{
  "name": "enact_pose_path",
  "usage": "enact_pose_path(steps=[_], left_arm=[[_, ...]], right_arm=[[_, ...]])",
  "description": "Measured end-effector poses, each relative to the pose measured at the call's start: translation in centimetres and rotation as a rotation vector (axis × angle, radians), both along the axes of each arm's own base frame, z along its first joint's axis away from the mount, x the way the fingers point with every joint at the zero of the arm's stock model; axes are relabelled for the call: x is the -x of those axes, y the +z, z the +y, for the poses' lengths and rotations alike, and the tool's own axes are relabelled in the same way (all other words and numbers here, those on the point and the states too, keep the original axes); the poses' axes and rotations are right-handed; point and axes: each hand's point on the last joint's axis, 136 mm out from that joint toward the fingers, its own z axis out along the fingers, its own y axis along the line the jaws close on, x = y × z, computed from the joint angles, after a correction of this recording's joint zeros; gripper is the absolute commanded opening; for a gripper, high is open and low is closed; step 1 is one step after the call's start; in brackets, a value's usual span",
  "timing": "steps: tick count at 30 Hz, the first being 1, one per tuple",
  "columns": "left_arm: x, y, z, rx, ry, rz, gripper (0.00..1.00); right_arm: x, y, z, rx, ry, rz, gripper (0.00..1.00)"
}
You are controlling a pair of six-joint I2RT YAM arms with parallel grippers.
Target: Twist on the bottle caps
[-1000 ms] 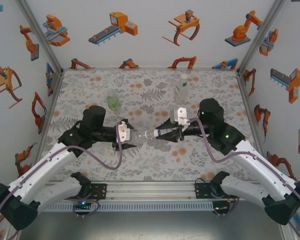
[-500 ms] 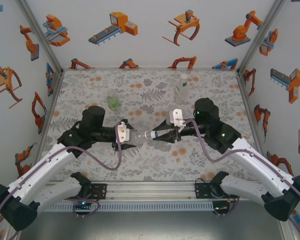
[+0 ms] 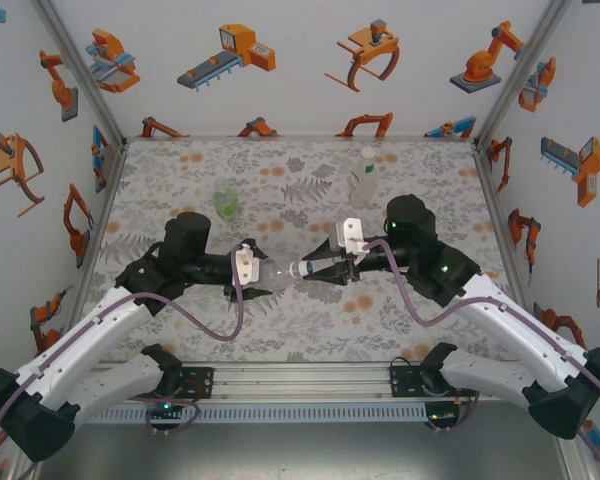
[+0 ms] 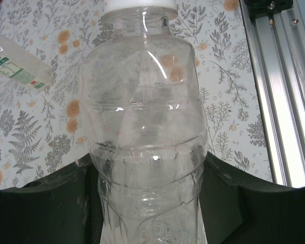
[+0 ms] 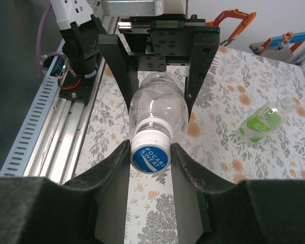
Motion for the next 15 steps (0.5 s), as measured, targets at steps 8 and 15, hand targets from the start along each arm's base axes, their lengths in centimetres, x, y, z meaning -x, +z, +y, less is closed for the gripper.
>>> enact_pose_path(steps=[8, 15], left_arm=[[0.03, 0.02, -0.02, 0.001, -0.002, 0.000, 0.00], [0.03, -0.03, -0.02, 0.000, -0.002, 0.002, 0.00]], right_arm=[[0.07, -0.21, 0.34, 0.017, 0.012, -0.009, 0.00], [0.16, -0.19, 0.63, 0.052, 0.013, -0.033, 0.00]])
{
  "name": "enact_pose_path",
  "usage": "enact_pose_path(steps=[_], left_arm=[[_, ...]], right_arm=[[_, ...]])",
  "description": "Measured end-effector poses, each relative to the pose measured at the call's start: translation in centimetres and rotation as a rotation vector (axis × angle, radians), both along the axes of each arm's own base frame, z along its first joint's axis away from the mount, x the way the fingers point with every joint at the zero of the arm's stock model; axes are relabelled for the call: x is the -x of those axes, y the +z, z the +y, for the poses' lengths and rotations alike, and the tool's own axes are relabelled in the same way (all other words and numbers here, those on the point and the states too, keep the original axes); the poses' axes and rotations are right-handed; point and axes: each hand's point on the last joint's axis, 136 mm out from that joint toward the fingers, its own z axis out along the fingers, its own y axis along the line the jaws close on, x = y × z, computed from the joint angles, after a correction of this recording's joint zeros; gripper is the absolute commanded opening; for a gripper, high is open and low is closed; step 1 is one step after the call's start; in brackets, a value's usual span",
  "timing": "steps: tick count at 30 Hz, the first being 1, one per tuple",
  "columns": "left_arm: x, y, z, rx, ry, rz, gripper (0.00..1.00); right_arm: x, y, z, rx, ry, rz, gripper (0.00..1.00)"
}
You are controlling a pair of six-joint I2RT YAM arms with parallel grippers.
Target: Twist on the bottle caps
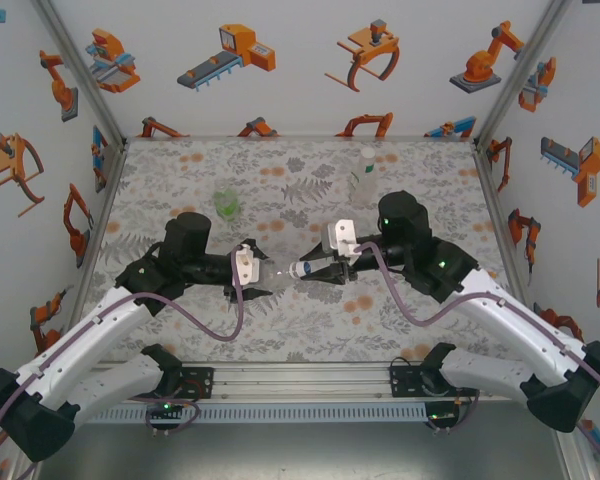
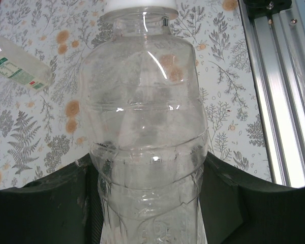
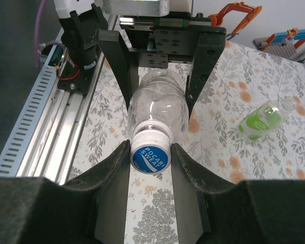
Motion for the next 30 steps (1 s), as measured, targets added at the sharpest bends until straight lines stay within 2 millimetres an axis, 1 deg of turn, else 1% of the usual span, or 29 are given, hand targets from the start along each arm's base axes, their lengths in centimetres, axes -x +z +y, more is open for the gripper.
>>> enact_pose_path(steps=[18, 30], left_arm=[[0.2, -0.6, 0.2, -0.020, 0.001, 0.025, 0.00], [1.1, -1.2, 0.1, -0.031, -0.041, 0.087, 0.00]], right_arm=[[0.5, -1.0, 0.3, 0.066, 0.013, -0.065, 0.00], [1.5, -1.5, 0.3, 0.085, 0.059, -0.117, 0.00]])
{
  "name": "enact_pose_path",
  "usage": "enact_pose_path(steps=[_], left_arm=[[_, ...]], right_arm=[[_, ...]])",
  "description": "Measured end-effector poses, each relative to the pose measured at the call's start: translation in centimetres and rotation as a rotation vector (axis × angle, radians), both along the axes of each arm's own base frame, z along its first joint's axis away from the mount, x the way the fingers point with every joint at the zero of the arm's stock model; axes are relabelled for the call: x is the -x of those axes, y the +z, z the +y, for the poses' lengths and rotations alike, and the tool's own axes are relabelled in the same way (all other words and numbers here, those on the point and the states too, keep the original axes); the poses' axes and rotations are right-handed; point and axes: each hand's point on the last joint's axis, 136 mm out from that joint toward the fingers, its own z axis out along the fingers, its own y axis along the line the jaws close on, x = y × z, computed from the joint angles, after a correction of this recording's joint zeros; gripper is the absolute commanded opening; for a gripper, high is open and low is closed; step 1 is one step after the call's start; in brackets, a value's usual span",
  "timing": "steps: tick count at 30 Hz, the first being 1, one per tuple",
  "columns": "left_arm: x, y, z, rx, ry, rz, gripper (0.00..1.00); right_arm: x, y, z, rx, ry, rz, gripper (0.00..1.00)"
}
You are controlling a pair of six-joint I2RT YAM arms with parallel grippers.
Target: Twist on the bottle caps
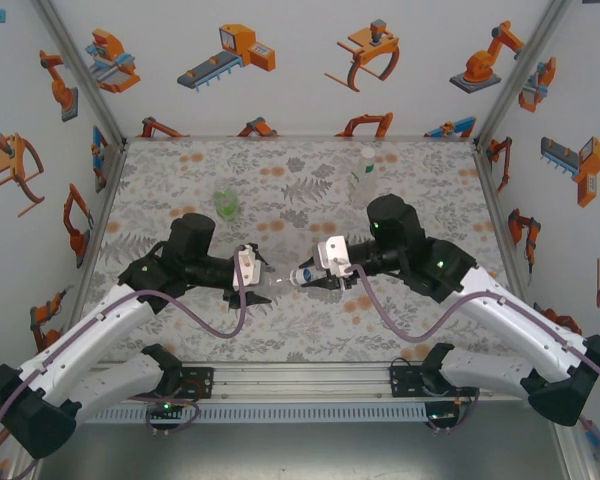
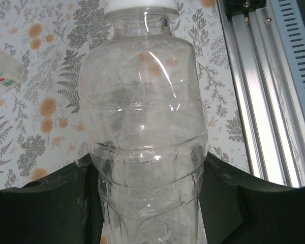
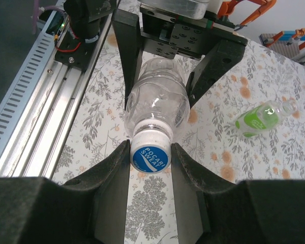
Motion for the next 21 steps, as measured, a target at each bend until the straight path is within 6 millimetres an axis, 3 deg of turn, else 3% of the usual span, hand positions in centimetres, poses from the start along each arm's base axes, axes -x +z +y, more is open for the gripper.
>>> enact_pose_path(steps=[8, 21], left_arm=[[1.1, -0.6, 0.1, -0.011, -0.043, 0.078, 0.00], [1.6, 0.1, -0.4, 0.000, -0.087, 0.261, 0.00]], right_arm=[[1.2, -0.7, 0.0, 0.025, 0.048, -0.035, 0.00], [1.7, -0.1, -0.2, 0.036, 0.042, -0.173, 0.00]])
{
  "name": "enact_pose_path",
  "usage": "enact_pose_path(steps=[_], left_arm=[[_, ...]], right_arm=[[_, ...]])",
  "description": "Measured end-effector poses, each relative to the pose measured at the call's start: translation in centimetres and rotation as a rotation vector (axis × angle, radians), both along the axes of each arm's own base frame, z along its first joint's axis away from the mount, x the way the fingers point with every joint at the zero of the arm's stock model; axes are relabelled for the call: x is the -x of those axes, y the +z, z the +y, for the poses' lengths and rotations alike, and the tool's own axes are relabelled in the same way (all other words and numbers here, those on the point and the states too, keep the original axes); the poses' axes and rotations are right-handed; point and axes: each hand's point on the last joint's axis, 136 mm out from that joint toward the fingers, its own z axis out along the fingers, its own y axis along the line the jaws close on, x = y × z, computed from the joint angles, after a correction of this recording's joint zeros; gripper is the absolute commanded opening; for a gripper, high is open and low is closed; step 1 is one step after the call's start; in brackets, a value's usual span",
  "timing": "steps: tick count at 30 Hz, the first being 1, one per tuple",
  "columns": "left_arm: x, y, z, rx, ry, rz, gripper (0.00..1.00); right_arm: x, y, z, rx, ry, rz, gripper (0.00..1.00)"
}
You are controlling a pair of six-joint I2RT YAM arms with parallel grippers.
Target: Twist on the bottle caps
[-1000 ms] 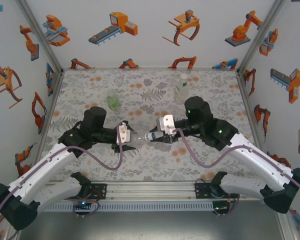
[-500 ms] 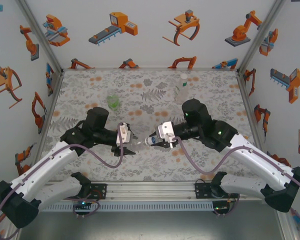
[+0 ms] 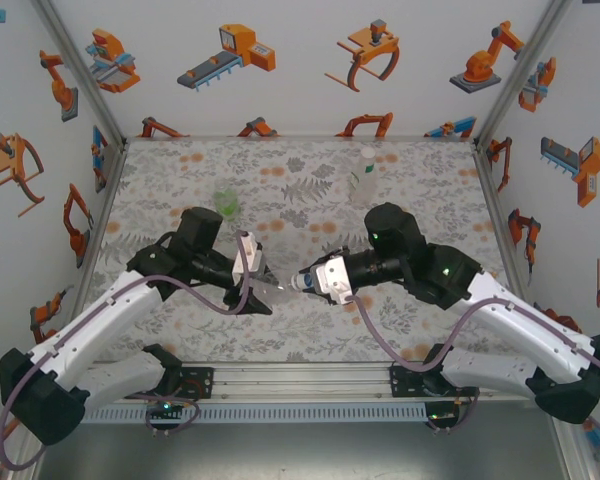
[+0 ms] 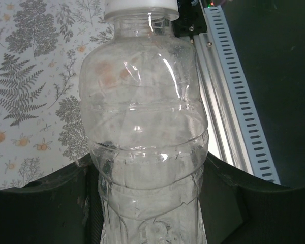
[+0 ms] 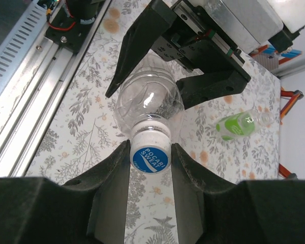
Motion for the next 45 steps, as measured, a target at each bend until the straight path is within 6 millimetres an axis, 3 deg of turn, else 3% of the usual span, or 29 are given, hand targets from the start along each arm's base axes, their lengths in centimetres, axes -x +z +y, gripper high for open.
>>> enact_pose_path(steps=[8, 17, 31, 37, 45], left_arm=[[0.3, 0.0, 0.1, -0.012, -0.003, 0.030, 0.00], [-0.4, -0.4, 1.0, -0.045, 0.071, -0.052, 0.00], [-2.9, -1.0, 1.8, -0.075, 0.212, -0.209, 0.00], [-4.5, -1.6, 2.4, -0.106, 0.301, -0.261, 0.00], [-5.7, -1.9, 2.5, -0.132, 0.366, -0.281, 0.00]], right_arm=[[0.0, -0.1, 0.2, 0.023, -0.011, 0.025, 0.00], [-1.6, -0.1, 1.4, 0.034, -0.163, 0.278, 0.00], [-7.0, -0.5, 2.7, -0.075, -0.637, 0.978, 0.00], [-9.8, -2.1, 3.0, -0.086, -0.788, 1.379, 0.00], [-11.5, -3.8, 2.4, -0.085, -0.980, 1.597, 0.00]])
